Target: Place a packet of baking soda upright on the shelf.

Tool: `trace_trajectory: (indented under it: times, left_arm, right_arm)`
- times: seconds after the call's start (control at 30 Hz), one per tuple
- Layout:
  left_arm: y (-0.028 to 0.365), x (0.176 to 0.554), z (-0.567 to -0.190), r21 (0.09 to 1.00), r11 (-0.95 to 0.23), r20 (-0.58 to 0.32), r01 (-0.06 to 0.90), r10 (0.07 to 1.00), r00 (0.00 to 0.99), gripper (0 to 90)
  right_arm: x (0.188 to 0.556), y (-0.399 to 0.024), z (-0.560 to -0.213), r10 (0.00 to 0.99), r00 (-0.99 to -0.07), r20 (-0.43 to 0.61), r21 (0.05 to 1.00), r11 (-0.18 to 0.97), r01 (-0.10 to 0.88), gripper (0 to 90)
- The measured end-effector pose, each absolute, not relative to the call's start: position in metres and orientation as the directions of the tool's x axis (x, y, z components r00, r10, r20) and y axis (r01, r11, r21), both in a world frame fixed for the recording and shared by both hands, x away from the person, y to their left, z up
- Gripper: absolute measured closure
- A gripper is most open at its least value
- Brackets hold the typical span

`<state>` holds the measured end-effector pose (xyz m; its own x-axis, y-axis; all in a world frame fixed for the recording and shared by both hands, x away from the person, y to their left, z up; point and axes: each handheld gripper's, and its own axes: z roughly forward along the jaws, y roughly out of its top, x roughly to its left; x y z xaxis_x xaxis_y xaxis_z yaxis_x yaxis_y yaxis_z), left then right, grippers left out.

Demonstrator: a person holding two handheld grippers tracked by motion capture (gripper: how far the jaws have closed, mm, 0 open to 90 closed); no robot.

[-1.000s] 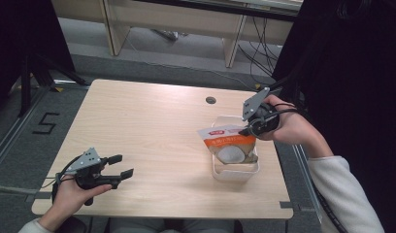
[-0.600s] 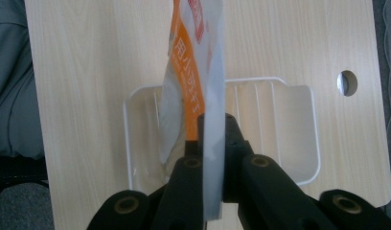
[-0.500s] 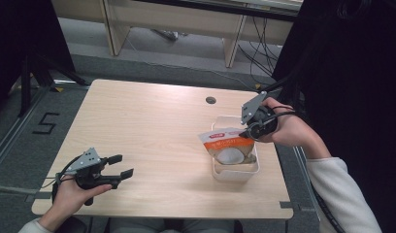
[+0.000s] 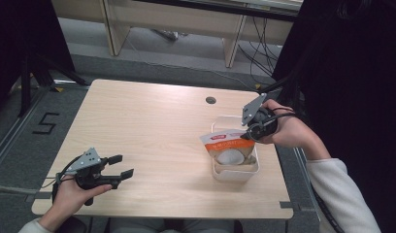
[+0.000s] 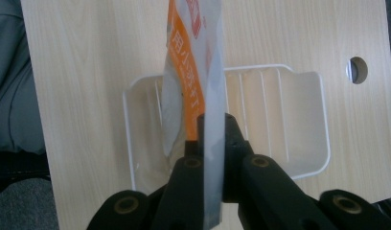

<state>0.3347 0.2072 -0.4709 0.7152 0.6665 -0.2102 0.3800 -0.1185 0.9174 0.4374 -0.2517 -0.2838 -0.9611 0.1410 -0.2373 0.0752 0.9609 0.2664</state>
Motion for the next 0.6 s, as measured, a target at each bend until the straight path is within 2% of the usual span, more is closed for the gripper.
trace_trajectory:
  times: [0.3,0.5,0.53,0.6]
  left_arm:
    - [0.207,0.335,-0.471,0.917,-0.117,-0.211,0.380,0.667,0.715,27.3]
    - [0.207,0.335,-0.471,0.917,-0.118,-0.210,0.380,0.667,0.715,27.3]
    - [0.207,0.335,-0.471,0.917,-0.118,-0.211,0.380,0.666,0.715,27.3]
    - [0.207,0.335,-0.471,0.918,-0.119,-0.210,0.379,0.666,0.716,27.3]
  right_arm:
    - [0.437,-0.256,-0.291,0.179,-0.959,-0.221,0.262,0.958,0.119,90.0]
    - [0.440,-0.257,-0.297,0.169,-0.962,-0.214,0.263,0.958,0.109,90.0]
    - [0.438,-0.257,-0.297,0.194,-0.957,-0.216,0.261,0.956,0.134,90.0]
    - [0.440,-0.257,-0.299,0.165,-0.961,-0.222,0.264,0.959,0.104,90.0]
